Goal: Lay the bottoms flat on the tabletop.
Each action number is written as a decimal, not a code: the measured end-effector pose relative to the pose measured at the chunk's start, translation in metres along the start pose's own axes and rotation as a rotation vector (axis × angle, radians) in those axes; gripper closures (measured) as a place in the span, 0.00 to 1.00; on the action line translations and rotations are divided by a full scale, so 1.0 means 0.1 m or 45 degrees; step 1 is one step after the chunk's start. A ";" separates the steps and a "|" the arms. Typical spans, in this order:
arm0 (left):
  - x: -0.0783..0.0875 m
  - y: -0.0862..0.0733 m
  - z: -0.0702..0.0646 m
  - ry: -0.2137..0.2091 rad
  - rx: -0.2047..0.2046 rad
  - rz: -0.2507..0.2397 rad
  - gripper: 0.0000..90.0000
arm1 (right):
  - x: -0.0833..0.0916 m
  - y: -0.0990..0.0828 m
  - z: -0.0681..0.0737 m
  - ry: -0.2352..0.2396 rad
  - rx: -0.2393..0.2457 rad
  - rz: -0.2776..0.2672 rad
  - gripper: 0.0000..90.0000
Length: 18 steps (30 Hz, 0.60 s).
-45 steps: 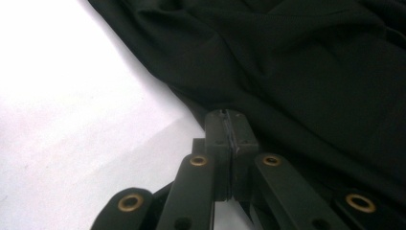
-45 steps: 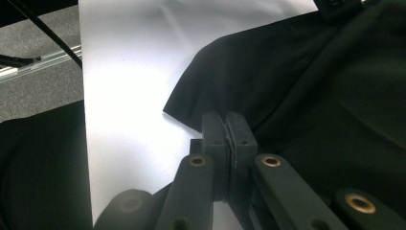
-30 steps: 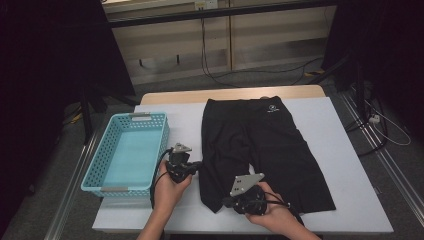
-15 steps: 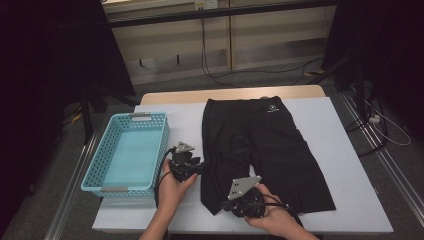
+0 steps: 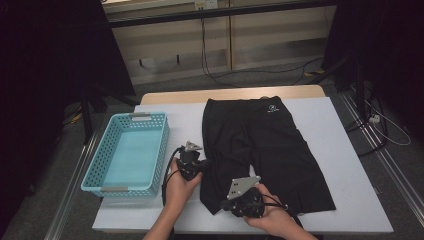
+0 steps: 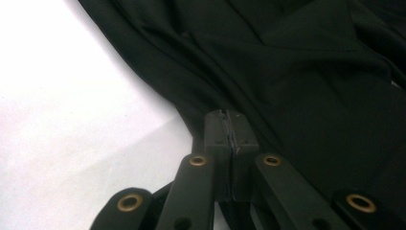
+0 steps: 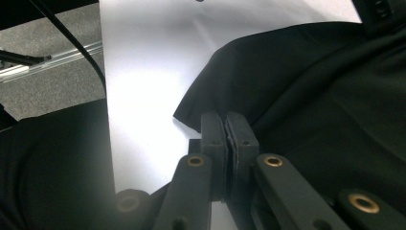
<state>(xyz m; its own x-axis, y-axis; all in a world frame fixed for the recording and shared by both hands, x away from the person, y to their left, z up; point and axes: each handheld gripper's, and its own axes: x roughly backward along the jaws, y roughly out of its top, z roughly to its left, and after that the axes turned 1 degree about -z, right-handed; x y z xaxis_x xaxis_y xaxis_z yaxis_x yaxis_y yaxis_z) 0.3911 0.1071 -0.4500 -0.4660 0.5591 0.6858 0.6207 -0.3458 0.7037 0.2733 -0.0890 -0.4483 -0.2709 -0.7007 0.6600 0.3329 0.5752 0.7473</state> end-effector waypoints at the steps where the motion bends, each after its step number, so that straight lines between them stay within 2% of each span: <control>1: 0.03 0.02 0.02 -0.008 0.004 -0.005 1.00 | 0.00 0.00 0.00 -0.001 0.003 -0.002 0.97; 7: 0.19 0.10 0.10 -0.026 0.041 -0.067 1.00 | -0.02 0.02 0.03 0.026 -0.004 -0.015 0.90; 10: 0.23 0.12 0.15 -0.023 0.055 -0.070 1.00 | -0.01 0.04 0.05 0.017 -0.001 -0.031 0.77; 11: 0.24 0.11 0.17 -0.012 0.060 -0.076 1.00 | 0.01 0.05 0.04 0.007 -0.004 -0.043 0.71; 14: 0.25 0.09 0.23 0.000 0.072 -0.068 1.00 | 0.10 0.07 -0.01 -0.042 -0.037 -0.089 0.62; 18: 0.23 0.08 0.25 0.016 0.075 -0.054 0.99 | 0.23 0.02 -0.18 -0.160 -0.103 -0.106 0.60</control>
<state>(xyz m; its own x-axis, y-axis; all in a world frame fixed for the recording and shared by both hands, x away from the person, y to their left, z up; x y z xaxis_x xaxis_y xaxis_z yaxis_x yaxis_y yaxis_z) 0.4010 0.1361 -0.4338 -0.5005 0.5624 0.6581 0.6360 -0.2768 0.7203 0.2841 -0.1116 -0.4331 -0.4095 -0.6835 0.6042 0.3747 0.4779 0.7945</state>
